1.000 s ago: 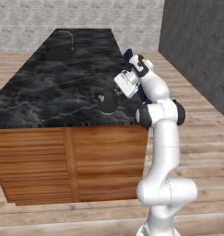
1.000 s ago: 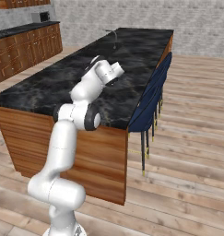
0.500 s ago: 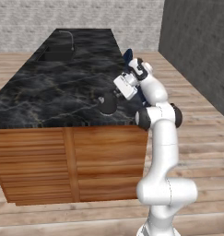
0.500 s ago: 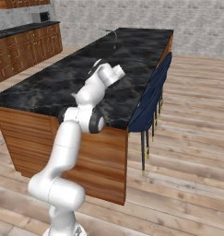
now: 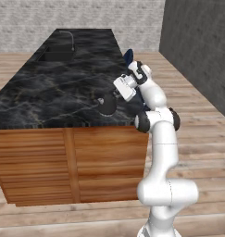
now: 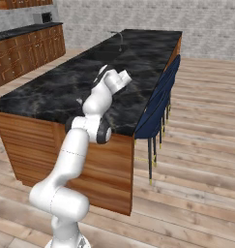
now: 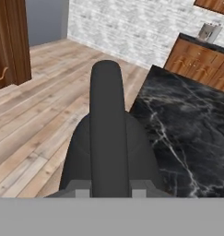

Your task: The kettle is done boiling. Turn off the stove, then wait for 300 timesteps before moving the kettle to the dining table.

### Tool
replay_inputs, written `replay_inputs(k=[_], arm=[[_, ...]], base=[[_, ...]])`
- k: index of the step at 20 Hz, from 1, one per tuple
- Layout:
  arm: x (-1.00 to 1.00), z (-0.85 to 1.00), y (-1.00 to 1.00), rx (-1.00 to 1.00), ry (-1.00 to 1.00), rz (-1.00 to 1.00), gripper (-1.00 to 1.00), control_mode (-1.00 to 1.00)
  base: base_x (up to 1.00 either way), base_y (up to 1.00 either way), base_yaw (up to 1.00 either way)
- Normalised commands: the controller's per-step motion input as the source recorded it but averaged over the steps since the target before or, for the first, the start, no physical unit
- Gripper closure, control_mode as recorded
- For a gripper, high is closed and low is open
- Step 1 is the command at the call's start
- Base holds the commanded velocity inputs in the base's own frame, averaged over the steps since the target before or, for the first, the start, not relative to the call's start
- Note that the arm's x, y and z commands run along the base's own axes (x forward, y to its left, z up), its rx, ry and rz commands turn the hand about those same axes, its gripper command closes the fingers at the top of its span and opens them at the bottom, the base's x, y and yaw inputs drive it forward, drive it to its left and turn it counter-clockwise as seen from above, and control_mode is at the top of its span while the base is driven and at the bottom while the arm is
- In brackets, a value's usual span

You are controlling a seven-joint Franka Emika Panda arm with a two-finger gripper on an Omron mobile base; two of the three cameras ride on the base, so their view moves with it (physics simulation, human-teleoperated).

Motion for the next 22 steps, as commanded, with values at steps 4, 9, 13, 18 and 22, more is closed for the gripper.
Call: replay_inputs(k=[4,9,13,18,22], arm=[[0.32,-0.06,0.00,0.00,0.00,0.00,1.00,-1.00],[0.31,-0.10,0.00,0.00,0.00,0.00,1.00,-1.00],[0.24,-0.10,0.00,0.00,0.01,0.00,1.00,-1.00],[0.25,-0.09,0.00,0.00,0.02,0.00,1.00,-1.00],[0.34,-0.06,0.00,0.00,0.03,0.00,1.00,-1.00]], base=[[0.00,0.00,0.00],[0.00,0.00,0.00],[0.00,0.00,0.00],[0.00,0.00,0.00],[0.00,0.00,0.00]])
